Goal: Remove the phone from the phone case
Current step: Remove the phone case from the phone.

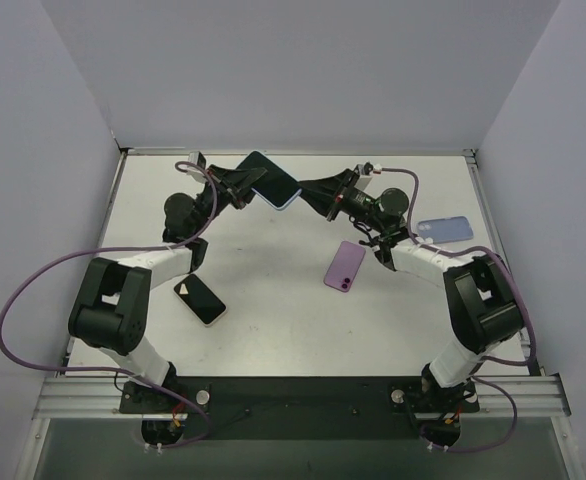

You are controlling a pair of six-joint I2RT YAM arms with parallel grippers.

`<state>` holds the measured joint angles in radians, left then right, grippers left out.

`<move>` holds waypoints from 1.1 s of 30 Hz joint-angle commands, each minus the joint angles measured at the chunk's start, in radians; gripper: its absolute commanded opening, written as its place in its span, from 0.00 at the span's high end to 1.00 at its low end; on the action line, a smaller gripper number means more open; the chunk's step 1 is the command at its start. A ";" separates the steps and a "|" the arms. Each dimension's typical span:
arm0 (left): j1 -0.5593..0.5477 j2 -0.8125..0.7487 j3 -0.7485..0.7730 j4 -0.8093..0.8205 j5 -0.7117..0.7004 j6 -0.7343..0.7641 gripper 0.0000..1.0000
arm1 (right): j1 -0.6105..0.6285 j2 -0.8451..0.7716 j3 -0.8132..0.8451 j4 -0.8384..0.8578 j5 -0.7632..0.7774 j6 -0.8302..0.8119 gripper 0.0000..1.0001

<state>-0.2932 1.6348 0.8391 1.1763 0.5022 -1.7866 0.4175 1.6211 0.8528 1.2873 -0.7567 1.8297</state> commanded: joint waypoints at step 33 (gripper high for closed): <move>-0.046 -0.213 0.304 0.365 -0.040 -0.017 1.00 | 0.145 0.287 0.252 0.379 0.194 0.419 1.00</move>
<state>-0.2737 1.5631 0.9867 1.0542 0.3386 -1.7077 0.4866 1.8309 1.0836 1.5208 -0.5346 2.0335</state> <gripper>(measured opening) 0.234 0.143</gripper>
